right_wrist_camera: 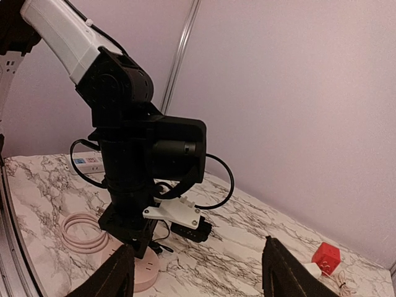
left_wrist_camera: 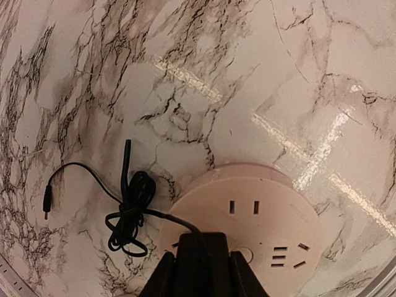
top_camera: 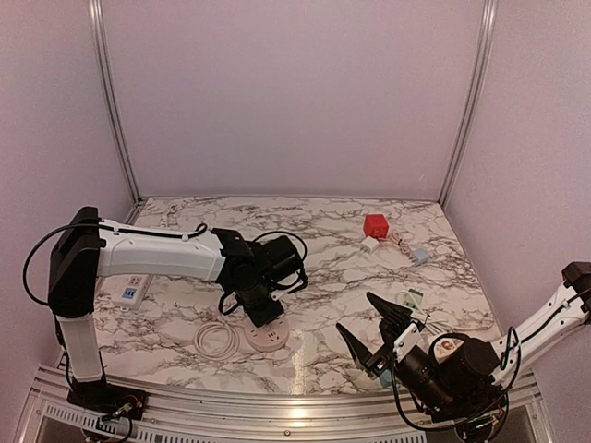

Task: Insert the plug
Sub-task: Insert the plug into the socket slot, then press the plug into the socket slot.

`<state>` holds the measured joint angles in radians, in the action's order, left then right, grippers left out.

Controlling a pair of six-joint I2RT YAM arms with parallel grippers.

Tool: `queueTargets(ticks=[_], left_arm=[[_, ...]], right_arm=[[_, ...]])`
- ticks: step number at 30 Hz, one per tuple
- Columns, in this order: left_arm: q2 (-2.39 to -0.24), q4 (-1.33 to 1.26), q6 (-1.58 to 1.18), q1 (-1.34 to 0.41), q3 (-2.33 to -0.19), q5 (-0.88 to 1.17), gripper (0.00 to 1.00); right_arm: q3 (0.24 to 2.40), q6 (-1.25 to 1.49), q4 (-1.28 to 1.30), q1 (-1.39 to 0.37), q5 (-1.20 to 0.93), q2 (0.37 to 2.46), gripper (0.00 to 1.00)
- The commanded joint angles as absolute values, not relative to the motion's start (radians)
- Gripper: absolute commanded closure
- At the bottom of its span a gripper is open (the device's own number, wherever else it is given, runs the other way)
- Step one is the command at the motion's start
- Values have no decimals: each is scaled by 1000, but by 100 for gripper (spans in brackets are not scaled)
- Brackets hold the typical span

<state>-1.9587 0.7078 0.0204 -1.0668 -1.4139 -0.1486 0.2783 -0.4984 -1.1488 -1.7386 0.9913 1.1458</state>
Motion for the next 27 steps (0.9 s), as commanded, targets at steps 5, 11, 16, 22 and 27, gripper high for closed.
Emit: queueTargets(ticks=[5,11,16,22,27], left_arm=[[-2111,647,-23,-1089,-1207,32,67],[-1929,535,-74,-1089,-1134,5,46],[-1917,495,-88,-1099,-1126,5,36],[-1868,472,-109,-1103,-1136,-98,24],[-1717,456,-147,-1116,-1131,-247,2]], right_arm=[[316,-505,-1147,-1734,988,1151,35],[320,-506,-1148,-1734,988,1158,35],[321,-511,-1151,-1733,990,1161,35],[321,-512,-1152,-1733,991,1165,35],[324,-517,-1152,-1734,993,1170,35]])
